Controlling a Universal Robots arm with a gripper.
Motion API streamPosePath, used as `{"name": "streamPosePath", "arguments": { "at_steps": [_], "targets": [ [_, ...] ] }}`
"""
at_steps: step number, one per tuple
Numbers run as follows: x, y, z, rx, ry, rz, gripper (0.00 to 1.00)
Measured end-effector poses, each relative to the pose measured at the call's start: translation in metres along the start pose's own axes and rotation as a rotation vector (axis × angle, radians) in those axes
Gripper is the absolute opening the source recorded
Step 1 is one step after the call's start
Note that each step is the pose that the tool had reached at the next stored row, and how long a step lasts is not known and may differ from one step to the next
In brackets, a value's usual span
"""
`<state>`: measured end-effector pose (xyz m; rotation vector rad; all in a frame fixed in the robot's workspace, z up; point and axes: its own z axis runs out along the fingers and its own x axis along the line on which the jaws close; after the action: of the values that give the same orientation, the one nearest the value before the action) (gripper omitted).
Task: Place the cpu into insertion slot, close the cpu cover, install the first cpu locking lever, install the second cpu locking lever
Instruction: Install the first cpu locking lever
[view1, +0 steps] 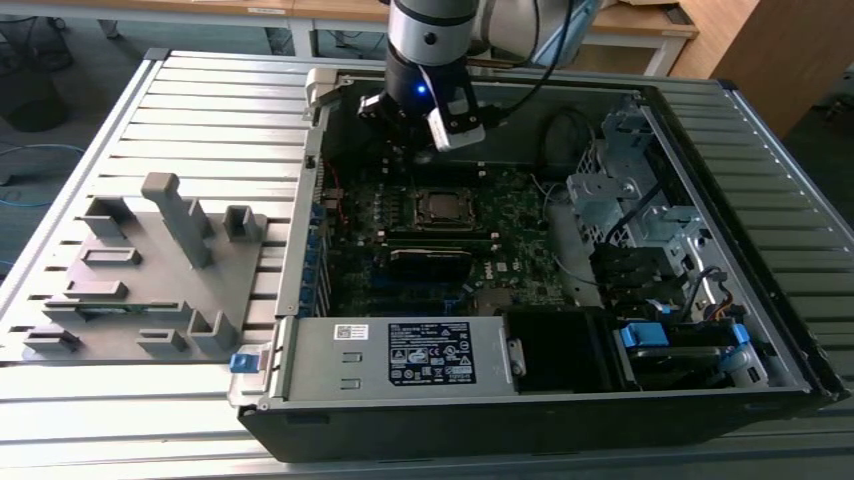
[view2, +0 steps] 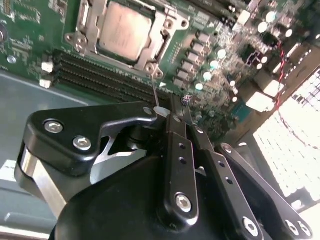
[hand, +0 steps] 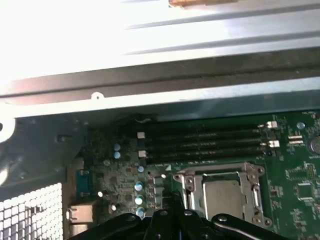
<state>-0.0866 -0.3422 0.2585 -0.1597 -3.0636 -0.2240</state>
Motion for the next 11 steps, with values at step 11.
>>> {"name": "streamPosePath", "arguments": {
  "at_steps": [11],
  "targets": [
    [0.0150,-0.0016,0.0009,-0.0426,0.0012,-0.003,0.10]
  ]
}}
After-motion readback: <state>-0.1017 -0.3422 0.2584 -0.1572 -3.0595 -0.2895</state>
